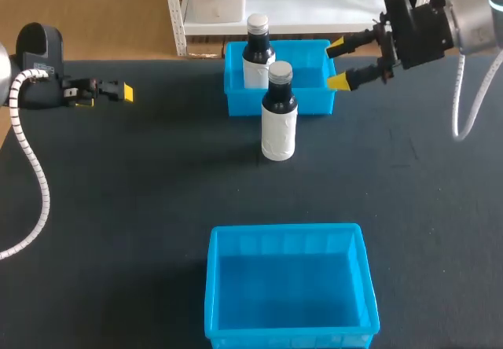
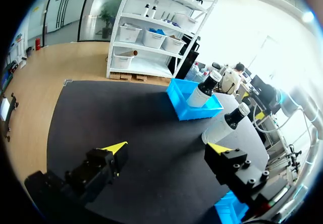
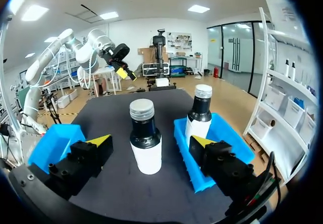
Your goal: Pick up the bottle, and place it in the far bin if it is heavy, or in the near bin if it is light.
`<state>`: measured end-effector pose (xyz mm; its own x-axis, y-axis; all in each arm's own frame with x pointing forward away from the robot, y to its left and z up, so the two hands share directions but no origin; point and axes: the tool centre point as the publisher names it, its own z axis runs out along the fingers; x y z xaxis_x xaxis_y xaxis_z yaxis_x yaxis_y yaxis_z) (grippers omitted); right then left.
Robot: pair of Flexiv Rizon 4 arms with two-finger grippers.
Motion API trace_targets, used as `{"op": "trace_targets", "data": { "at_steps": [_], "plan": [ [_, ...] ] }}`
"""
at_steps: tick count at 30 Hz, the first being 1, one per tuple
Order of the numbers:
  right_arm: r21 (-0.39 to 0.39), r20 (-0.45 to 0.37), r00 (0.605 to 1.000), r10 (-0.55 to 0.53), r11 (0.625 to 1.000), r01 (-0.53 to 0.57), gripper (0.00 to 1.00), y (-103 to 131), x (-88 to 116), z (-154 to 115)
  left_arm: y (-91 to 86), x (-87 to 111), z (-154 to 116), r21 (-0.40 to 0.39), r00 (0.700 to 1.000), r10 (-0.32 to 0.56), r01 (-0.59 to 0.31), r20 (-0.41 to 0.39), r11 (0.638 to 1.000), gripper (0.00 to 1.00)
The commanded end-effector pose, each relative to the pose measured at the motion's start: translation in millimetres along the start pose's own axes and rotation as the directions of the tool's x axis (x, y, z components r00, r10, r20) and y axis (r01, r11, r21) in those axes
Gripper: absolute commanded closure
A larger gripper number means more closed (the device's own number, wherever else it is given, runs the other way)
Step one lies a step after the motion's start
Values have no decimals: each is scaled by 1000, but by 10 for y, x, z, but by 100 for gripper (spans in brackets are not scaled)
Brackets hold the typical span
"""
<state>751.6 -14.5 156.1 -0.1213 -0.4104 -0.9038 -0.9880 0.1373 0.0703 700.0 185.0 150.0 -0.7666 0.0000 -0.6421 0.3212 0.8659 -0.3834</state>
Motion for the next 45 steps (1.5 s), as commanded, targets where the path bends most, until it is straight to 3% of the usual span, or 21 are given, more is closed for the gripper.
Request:
{"op": "trace_targets", "data": {
  "at_steps": [1,12,45],
  "plan": [
    [120,15,1000,2,993,-4,0,64,16,42,0,0,0,0,1000,0,0,0,1000,0],
    [-8,21,999,-26,1000,26,0,123,53,146,0,0,0,0,1000,0,0,0,1000,0],
    [-120,19,1000,-15,993,17,0,210,8,591,0,0,0,0,1000,0,0,0,1000,0]
  ]
}}
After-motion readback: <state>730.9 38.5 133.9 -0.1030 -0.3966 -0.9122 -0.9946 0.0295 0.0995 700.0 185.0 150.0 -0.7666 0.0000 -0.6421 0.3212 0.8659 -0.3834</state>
